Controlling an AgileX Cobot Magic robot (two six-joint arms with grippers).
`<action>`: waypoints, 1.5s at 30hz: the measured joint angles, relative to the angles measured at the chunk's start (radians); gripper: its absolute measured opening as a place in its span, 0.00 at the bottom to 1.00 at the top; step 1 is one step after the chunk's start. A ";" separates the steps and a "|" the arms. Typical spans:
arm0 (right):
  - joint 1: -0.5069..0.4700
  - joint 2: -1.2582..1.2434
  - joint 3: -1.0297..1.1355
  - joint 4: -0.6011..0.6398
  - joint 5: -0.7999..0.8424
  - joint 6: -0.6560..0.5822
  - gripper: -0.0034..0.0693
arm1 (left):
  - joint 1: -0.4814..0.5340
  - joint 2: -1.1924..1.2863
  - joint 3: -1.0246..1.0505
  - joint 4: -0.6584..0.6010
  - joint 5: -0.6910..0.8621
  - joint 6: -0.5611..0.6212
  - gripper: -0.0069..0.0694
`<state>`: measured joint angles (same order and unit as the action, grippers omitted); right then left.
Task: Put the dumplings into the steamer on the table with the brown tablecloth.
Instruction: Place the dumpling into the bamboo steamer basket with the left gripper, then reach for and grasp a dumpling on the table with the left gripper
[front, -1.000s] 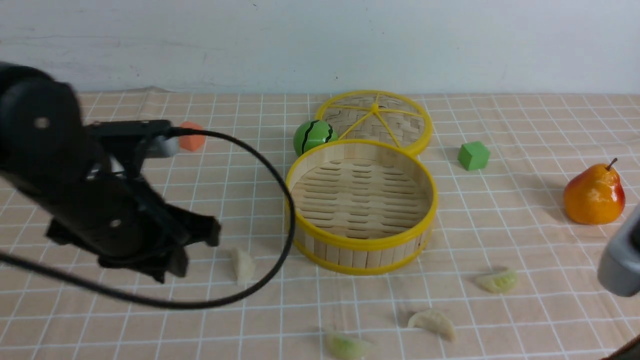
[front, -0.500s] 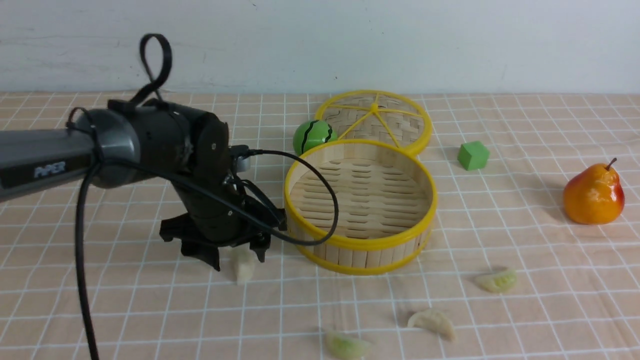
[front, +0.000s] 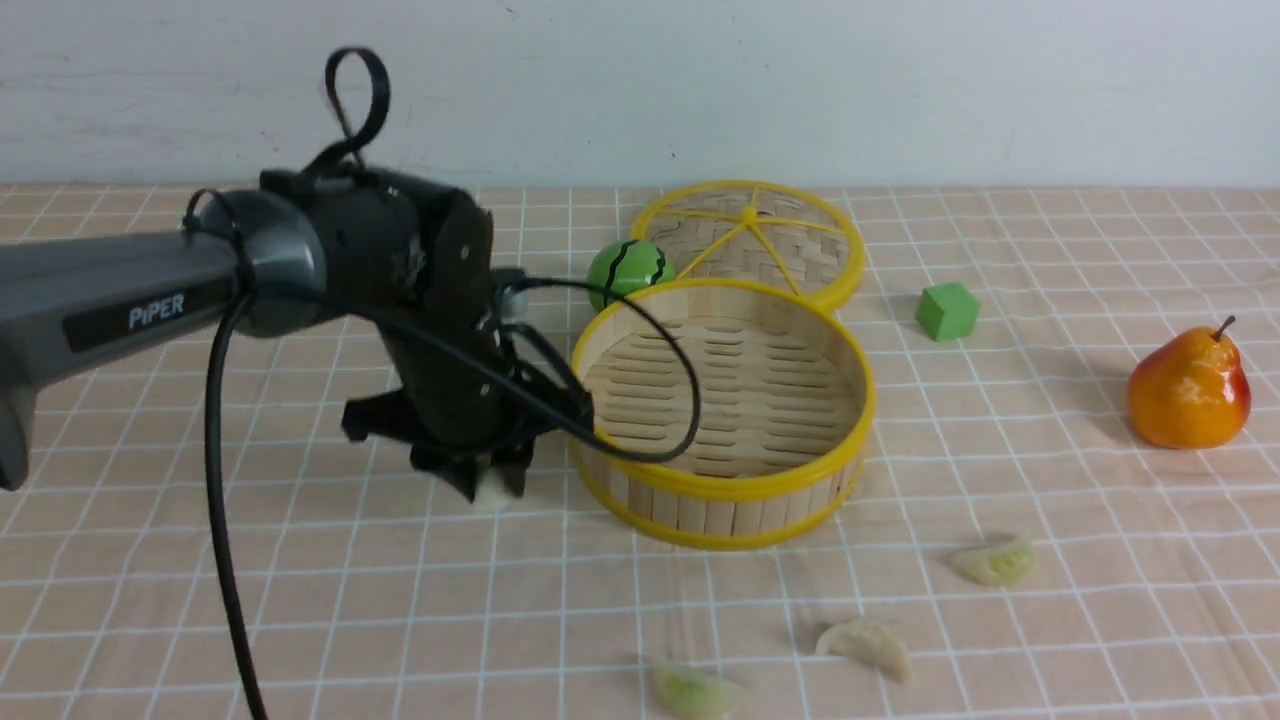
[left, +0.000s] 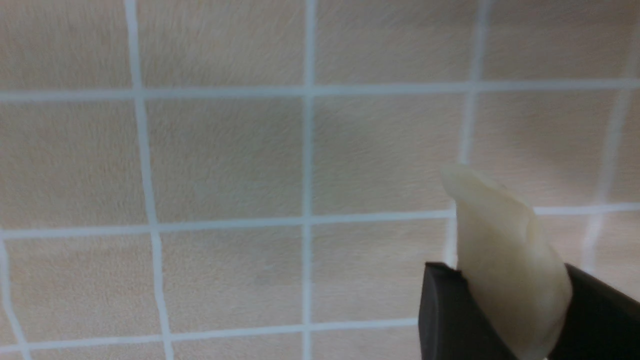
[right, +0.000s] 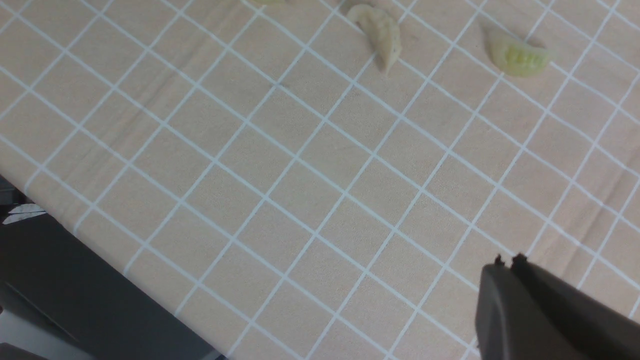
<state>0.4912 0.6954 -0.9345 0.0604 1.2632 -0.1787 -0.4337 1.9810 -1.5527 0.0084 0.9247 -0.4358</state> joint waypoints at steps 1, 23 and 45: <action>0.000 0.000 0.000 -0.006 0.000 0.002 0.06 | -0.035 -0.011 -0.100 0.000 0.031 0.022 0.39; 0.000 -0.187 0.000 -0.119 0.003 0.110 0.08 | -0.179 0.509 -0.863 -0.023 0.120 0.022 0.39; 0.000 -0.187 0.000 -0.119 0.003 0.120 0.11 | -0.179 0.141 -0.721 -0.176 0.312 0.244 0.78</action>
<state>0.4912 0.5084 -0.9345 -0.0581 1.2662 -0.0588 -0.6125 2.1216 -2.2734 -0.1677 1.2370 -0.1913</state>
